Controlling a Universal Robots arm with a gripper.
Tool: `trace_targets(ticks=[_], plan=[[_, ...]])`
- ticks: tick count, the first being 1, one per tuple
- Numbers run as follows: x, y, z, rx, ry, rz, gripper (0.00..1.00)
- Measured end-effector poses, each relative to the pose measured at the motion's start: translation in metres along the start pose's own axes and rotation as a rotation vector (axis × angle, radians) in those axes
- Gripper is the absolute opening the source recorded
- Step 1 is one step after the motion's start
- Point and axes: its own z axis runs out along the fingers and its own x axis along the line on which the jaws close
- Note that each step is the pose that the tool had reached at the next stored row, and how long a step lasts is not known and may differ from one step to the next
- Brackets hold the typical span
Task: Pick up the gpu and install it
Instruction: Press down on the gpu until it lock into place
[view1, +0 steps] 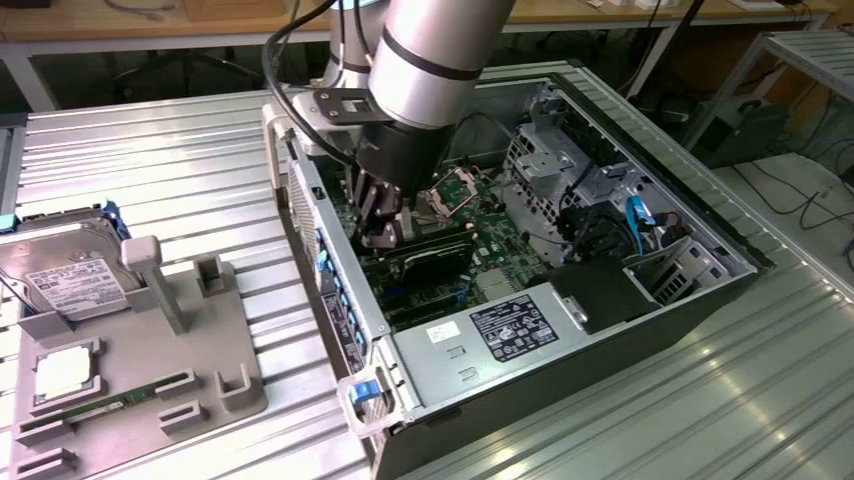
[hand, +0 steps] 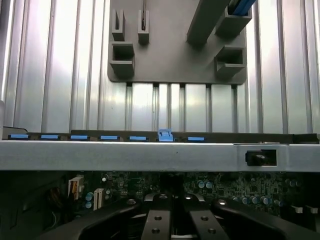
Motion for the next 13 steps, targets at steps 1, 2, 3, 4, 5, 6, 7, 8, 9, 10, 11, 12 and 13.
trace_targets(ticks=[1,2,3,4,5,6,7,8,9,10,11,12,13], plan=[[-0.0001,0.0,0.0,-0.0094,-0.0002,0.0,0.11],[-0.0002,0.0001,0.0,-0.011,0.0,0.001,0.11],[-0.0002,0.0001,0.0,-0.0112,0.0001,0.001,0.11],[-0.0002,0.0001,0.0002,-0.0112,0.0001,0.0,0.11],[-0.0002,0.0001,0.0004,-0.0111,0.0,0.0,0.11],[-0.0002,0.0002,0.0008,-0.0111,-0.0002,0.0,0.11],[-0.0002,0.0003,0.0011,-0.0111,-0.0001,0.0,0.11],[-0.0002,0.0004,0.0016,-0.0113,-0.0002,0.0,0.11],[-0.0002,0.0005,0.002,-0.0117,-0.0002,0.0,0.11],[-0.0002,0.0006,0.0024,-0.0121,-0.0002,0.0,0.11],[-0.0002,0.0008,0.003,-0.0128,-0.0002,0.001,0.11],[-0.0002,0.0008,0.0035,-0.0141,-0.0002,0.001,0.11],[-0.0003,0.0007,0.0039,-0.0165,-0.0002,0.001,0.11]])
